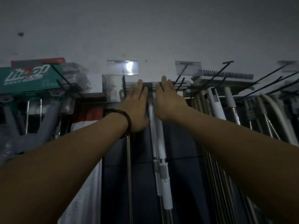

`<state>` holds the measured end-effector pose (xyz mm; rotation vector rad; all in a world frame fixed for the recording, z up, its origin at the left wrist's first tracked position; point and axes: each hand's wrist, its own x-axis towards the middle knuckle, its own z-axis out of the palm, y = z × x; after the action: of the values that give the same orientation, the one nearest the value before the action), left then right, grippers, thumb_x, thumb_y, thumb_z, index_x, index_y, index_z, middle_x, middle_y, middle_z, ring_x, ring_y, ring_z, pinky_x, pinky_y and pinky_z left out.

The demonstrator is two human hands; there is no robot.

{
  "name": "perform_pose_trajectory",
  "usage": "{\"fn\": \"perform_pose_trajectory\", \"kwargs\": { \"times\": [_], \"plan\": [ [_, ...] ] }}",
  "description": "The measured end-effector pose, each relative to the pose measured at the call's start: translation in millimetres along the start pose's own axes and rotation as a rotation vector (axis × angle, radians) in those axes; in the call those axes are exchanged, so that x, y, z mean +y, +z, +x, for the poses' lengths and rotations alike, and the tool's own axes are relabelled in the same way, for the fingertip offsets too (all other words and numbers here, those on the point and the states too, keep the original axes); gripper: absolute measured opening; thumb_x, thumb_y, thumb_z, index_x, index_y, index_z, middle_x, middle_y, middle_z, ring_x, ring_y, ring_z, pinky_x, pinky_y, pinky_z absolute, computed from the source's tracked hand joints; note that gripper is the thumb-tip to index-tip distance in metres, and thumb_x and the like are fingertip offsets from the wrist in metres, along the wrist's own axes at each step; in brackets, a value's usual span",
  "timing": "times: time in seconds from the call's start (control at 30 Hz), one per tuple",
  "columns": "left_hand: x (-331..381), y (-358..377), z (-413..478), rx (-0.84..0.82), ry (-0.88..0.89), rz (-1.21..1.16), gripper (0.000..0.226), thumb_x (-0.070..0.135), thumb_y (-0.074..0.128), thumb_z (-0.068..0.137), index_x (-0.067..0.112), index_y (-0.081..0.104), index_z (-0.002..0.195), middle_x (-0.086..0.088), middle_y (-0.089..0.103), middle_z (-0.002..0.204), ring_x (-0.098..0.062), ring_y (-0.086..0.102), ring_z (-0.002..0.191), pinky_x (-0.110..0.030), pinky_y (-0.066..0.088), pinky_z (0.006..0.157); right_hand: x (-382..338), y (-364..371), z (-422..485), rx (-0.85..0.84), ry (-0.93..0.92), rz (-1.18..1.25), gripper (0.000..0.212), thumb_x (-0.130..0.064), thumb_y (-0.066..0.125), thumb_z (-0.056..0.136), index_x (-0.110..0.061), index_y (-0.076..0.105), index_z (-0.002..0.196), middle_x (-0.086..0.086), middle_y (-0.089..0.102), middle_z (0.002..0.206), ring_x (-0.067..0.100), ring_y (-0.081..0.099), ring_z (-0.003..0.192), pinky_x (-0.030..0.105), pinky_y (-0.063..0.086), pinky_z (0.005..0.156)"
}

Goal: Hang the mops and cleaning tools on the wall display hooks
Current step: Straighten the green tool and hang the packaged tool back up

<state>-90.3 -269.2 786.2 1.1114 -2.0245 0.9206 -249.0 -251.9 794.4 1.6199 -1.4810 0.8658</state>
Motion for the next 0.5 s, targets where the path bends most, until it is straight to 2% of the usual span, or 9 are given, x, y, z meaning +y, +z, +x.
{"fn": "perform_pose_trajectory", "kwargs": {
  "times": [0.1,0.2,0.37,0.5],
  "plan": [
    [1.6,8.3,25.8,0.065,-0.015,0.082,0.120,0.050,0.069,0.087,0.020,-0.018,0.163,-0.005,-0.039,0.166,-0.032,-0.030,0.155,-0.059,0.013,0.129,5.1,15.3,12.0,0.023,0.010,0.038,0.103,-0.037,0.065,0.098,-0.005,-0.004,0.167,0.014,-0.026,0.173,0.037,-0.021,0.161,0.068,0.030,0.122],
    [0.9,15.4,40.9,0.080,-0.065,0.171,0.121,0.057,0.064,0.086,0.019,-0.022,0.162,-0.010,-0.040,0.164,-0.036,-0.035,0.152,-0.061,0.012,0.128,9.7,27.7,18.5,0.059,0.023,0.046,0.107,-0.038,0.066,0.097,-0.009,-0.008,0.168,0.009,-0.032,0.172,0.037,-0.028,0.159,0.077,0.033,0.115],
    [-6.5,36.5,52.2,0.022,-0.121,0.134,0.122,0.056,0.063,0.089,0.018,-0.029,0.159,-0.011,-0.040,0.164,-0.040,-0.036,0.151,-0.060,-0.001,0.128,12.1,42.2,24.3,0.080,-0.003,0.091,0.107,-0.034,0.065,0.095,-0.010,-0.010,0.167,0.011,-0.028,0.173,0.038,-0.027,0.159,0.074,0.033,0.116],
    [-16.8,45.8,54.5,0.035,-0.107,0.120,0.123,0.052,0.067,0.086,0.022,-0.026,0.161,-0.006,-0.037,0.166,-0.034,-0.032,0.154,-0.059,0.008,0.129,18.4,50.2,27.1,0.071,-0.029,0.081,0.108,-0.031,0.066,0.093,-0.010,-0.010,0.167,0.012,-0.025,0.174,0.037,-0.025,0.159,0.068,0.033,0.120]
  ]
}}
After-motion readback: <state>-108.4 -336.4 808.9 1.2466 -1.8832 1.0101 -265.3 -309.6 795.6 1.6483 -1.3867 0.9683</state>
